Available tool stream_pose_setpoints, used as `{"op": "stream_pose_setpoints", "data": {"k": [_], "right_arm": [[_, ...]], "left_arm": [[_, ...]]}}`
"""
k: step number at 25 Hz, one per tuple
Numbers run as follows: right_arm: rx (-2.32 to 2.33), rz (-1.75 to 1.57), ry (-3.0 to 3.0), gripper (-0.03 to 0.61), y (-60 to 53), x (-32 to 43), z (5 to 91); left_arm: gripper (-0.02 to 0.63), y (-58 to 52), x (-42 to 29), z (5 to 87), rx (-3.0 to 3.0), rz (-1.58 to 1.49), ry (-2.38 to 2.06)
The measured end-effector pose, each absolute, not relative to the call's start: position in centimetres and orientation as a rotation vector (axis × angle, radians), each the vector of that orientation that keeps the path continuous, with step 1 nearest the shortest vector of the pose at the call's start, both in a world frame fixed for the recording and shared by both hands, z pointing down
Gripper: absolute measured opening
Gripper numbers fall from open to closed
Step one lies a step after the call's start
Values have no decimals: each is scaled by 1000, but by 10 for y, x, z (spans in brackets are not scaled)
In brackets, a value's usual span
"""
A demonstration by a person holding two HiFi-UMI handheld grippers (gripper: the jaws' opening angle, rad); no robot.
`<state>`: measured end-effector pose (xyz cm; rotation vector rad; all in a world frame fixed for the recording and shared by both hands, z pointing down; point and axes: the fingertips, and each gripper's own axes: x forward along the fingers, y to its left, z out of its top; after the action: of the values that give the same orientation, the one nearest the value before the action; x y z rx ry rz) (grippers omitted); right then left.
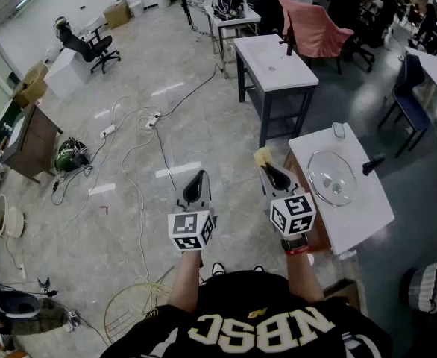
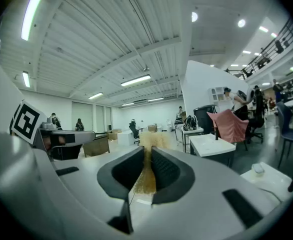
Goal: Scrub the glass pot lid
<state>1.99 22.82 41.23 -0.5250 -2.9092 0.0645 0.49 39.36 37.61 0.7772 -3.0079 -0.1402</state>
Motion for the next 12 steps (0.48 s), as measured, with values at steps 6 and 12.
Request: {"op": "stream_pose_setpoints", "data": {"k": [6,12], "right_arm": [[-537,126,-2921,51,204,21,410],[-466,116,-2954,51,157,29,406]], "left_arm": [[15,364,4,377,804,-139,-3002],[14,313,-2,375,888,-119,-2988]]}}
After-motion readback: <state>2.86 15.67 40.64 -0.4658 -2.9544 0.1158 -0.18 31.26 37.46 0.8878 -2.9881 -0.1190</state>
